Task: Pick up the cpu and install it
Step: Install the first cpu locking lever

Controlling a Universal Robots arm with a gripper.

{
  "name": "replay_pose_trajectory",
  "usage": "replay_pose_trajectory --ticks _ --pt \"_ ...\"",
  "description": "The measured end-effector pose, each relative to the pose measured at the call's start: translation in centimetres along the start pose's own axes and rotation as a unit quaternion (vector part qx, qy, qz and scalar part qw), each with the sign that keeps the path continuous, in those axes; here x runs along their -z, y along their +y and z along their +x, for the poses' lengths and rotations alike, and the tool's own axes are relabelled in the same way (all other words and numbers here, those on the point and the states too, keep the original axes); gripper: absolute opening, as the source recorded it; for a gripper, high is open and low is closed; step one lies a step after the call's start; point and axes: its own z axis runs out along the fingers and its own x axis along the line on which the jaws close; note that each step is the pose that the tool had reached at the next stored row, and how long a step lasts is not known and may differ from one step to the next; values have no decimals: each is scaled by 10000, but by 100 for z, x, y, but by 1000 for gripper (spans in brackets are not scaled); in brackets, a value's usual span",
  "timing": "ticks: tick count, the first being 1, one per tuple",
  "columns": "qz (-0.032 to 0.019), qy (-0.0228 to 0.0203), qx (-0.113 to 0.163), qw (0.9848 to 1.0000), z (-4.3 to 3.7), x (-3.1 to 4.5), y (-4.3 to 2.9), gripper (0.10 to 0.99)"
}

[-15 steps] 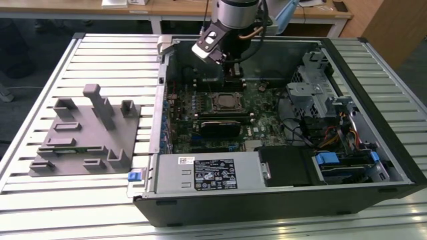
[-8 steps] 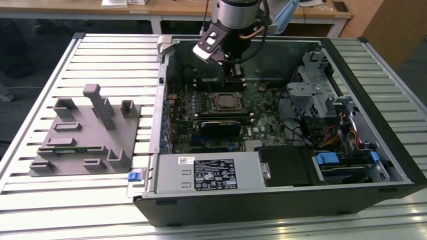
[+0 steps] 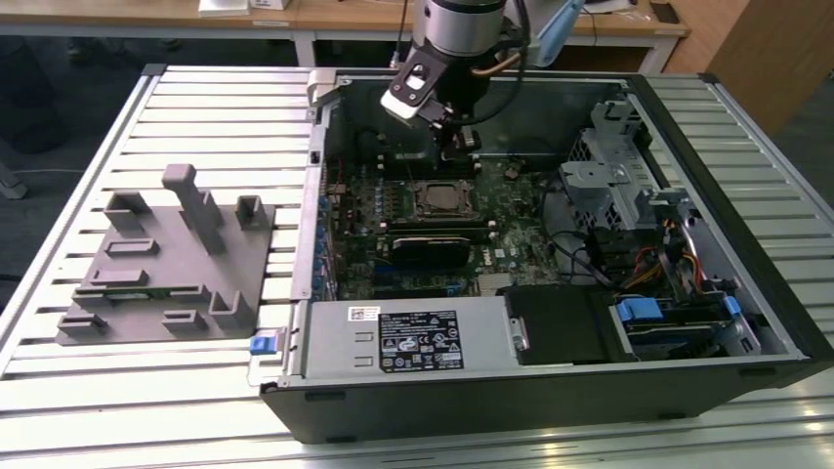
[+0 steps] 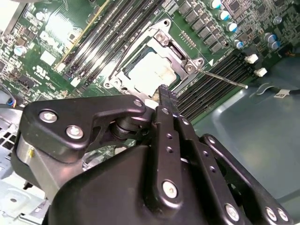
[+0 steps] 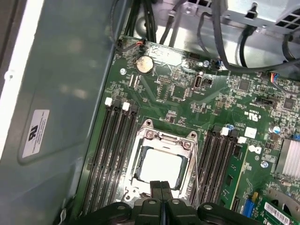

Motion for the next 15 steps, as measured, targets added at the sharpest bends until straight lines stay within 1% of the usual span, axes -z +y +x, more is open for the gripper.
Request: replay_pose_trajectory --ticks 4,7,15 --pt "4 2 163 9999 0 0 0 118" --pt "7 3 328 9995 0 0 0 118" --pt "16 8 720 9974 0 0 0 118"
